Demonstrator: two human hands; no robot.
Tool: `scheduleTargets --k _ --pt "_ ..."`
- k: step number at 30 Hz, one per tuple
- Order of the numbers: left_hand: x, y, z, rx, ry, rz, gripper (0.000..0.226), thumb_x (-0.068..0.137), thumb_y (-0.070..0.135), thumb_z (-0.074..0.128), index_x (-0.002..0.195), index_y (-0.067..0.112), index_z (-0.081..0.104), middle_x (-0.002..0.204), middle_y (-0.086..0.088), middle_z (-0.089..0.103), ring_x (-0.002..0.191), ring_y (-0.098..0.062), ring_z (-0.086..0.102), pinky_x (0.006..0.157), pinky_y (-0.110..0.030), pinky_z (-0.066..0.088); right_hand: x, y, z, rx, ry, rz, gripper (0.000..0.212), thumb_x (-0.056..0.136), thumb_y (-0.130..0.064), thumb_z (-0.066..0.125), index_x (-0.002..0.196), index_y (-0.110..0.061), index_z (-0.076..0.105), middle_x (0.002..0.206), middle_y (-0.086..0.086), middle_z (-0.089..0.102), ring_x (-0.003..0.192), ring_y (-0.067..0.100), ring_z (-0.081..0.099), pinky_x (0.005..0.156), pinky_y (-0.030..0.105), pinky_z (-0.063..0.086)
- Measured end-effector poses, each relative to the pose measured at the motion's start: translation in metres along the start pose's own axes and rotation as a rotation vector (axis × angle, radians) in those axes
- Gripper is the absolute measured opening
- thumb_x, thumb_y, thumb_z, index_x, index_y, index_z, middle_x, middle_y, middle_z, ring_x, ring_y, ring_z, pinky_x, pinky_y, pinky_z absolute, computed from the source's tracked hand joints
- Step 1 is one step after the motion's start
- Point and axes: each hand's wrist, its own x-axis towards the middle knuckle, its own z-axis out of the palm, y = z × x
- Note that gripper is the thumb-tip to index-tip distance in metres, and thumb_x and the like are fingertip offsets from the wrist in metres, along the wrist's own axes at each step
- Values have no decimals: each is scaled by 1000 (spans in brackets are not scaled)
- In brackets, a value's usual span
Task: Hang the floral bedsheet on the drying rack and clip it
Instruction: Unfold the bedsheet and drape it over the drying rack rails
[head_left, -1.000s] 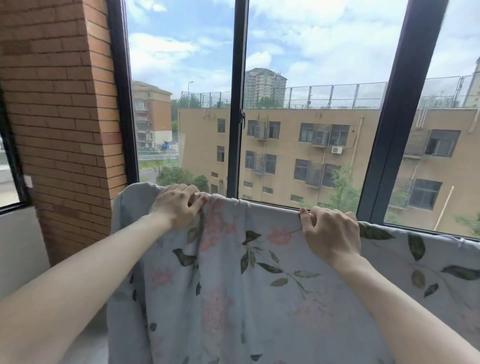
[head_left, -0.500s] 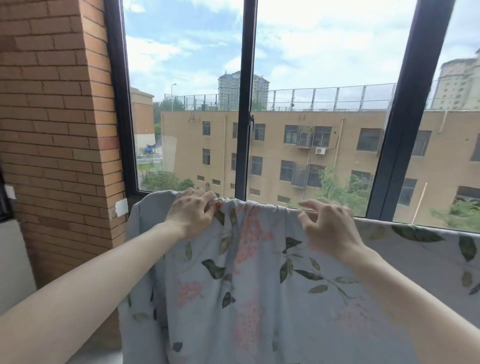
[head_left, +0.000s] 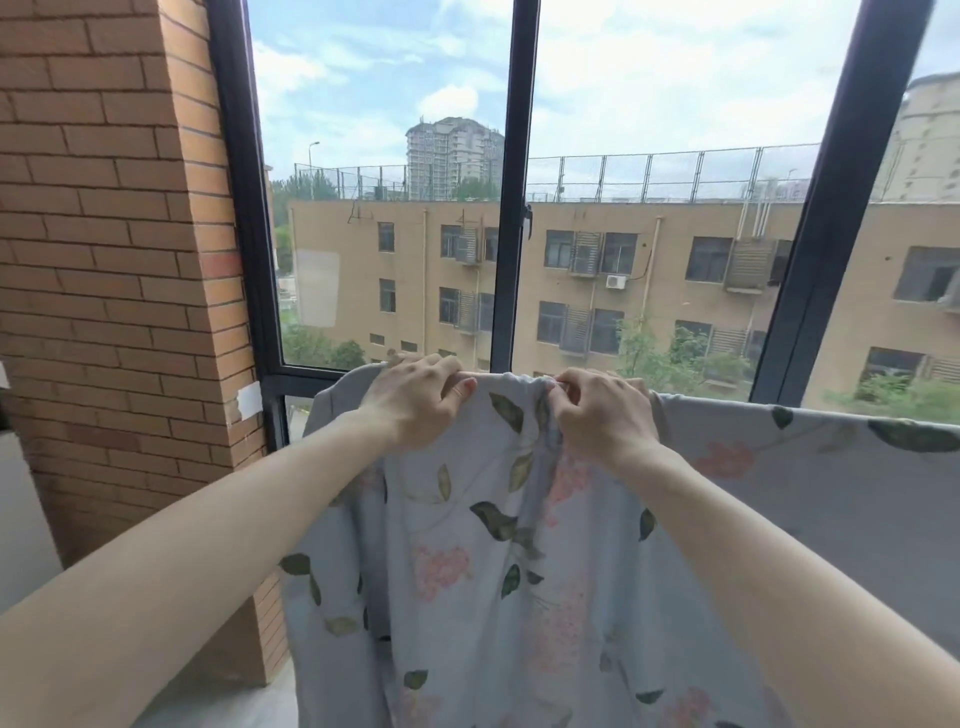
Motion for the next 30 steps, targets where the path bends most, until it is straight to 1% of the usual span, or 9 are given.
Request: scheduleTargets --k 2,8,13,15,17,20,23,25,30 --pt "-2 -22 -3 17 -6 -33 39 106 58 29 113 29 54 127 3 62 119 -25 51 100 -44 37 2 -1 3 -16 16 16 35 100 -49 41 93 -30 70 100 -4 74 101 22 60 92 40 32" --pt "-3 -54 -10 -10 -45 -46 33 108 55 26 103 32 49 123 0 61 115 -26 55 100 -47 39 6 -4 10 -47 32 28 44 100 -55 36 83 -29 66 88 -4 71 94 23 61 93 43 36" --pt "-2 -50 -9 -84 2 -50 37 108 53 29 89 29 48 107 1 61 101 -25 56 91 -45 41 9 -4 8 -83 18 49 48 102 -55 33 72 -26 56 80 -2 66 88 25 59 94 45 35" --pt "0 -47 -9 -150 -7 -72 35 108 51 30 94 28 52 108 0 62 101 -25 57 92 -46 42 10 -3 6 -107 14 58 50 103 -56 31 71 -25 55 79 -2 66 86 25 58 95 45 34" --pt "-3 -52 -12 -283 -13 -122 28 107 49 34 108 30 54 116 0 63 103 -25 59 92 -46 48 9 -1 4 -131 16 54 51 103 -57 30 70 -26 53 79 -1 66 86 26 58 95 45 34" --pt "-14 -70 -14 -387 54 -209 18 108 41 42 119 29 51 119 1 61 104 -25 61 92 -44 51 7 3 2 -147 19 41 52 103 -57 29 71 -26 54 79 -1 65 86 26 58 95 45 34" --pt "-24 -85 -14 -334 147 -248 14 106 33 49 113 23 55 107 5 61 97 -22 62 88 -40 50 6 4 0 -149 20 39 52 104 -56 29 71 -25 54 78 -2 65 84 25 58 95 45 34" --pt "-30 -91 -13 -283 186 -250 9 104 26 50 107 21 58 103 3 62 93 -22 61 82 -37 47 6 2 1 -153 24 35 52 104 -56 29 69 -25 53 76 -3 64 83 25 57 94 45 34" --pt "-37 -104 -19 -66 173 -333 11 101 23 51 103 21 62 102 1 61 90 -25 55 75 -35 43 7 -4 4 -166 28 10 53 104 -55 28 69 -24 53 74 -2 63 82 25 57 92 45 33"
